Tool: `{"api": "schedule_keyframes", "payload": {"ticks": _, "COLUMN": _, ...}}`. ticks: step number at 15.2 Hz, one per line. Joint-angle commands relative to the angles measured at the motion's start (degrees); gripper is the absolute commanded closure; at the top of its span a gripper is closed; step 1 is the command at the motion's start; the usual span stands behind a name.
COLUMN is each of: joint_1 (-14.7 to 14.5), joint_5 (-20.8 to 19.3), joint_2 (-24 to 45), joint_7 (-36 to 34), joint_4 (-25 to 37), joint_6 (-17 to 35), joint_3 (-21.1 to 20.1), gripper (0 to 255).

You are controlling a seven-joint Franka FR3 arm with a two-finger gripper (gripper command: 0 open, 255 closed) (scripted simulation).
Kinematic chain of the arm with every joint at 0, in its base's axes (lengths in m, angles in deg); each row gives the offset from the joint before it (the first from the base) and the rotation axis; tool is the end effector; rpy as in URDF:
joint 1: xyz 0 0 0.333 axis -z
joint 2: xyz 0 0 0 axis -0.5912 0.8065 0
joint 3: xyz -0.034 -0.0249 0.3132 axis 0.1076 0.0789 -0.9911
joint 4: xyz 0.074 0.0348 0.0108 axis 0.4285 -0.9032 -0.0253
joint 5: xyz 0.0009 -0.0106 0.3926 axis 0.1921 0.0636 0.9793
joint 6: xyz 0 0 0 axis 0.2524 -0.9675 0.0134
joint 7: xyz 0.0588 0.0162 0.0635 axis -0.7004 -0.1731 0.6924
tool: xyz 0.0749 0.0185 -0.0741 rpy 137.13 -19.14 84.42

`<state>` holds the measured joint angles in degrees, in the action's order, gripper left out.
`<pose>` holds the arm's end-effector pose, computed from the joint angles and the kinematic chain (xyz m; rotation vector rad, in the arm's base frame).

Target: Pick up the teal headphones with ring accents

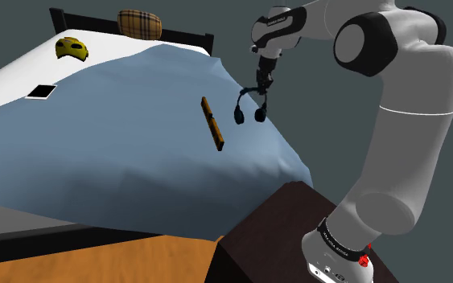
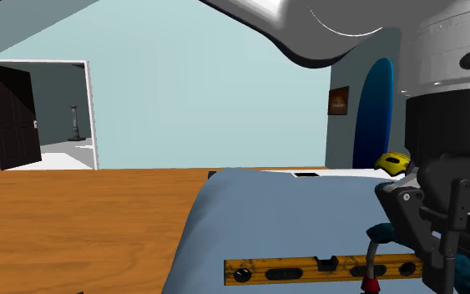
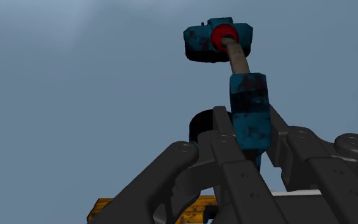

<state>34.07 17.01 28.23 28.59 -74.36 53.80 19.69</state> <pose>0.5933 -0.2713 0.4362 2.6562 1.5792 -0.1022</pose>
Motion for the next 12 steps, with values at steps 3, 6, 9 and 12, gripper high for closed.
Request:
{"api": "schedule_keyframes", "payload": {"ticks": 3, "joint_1": 0.0, "joint_5": -0.4, "joint_2": -0.7, "joint_7": -0.1, "joint_4": 2.1, "joint_6": -2.7, "joint_3": 0.2, "gripper": 255}}
{"api": "schedule_keyframes", "payload": {"ticks": 6, "joint_1": 0.1, "joint_5": -0.6, "joint_2": -1.0, "joint_7": -0.1, "joint_4": 4.0, "joint_6": -4.9, "joint_3": 0.3, "gripper": 255}}
{"api": "schedule_keyframes", "payload": {"ticks": 9, "joint_1": 0.2, "joint_5": -0.7, "joint_2": -1.2, "joint_7": -0.1, "joint_4": 6.1, "joint_6": -7.1, "joint_3": 0.4, "gripper": 255}}
{"api": "schedule_keyframes", "payload": {"ticks": 12, "joint_1": 0.2, "joint_5": -0.7, "joint_2": -1.3, "joint_7": -0.1, "joint_4": 6.9, "joint_6": -7.9, "joint_3": 0.5, "gripper": 255}}
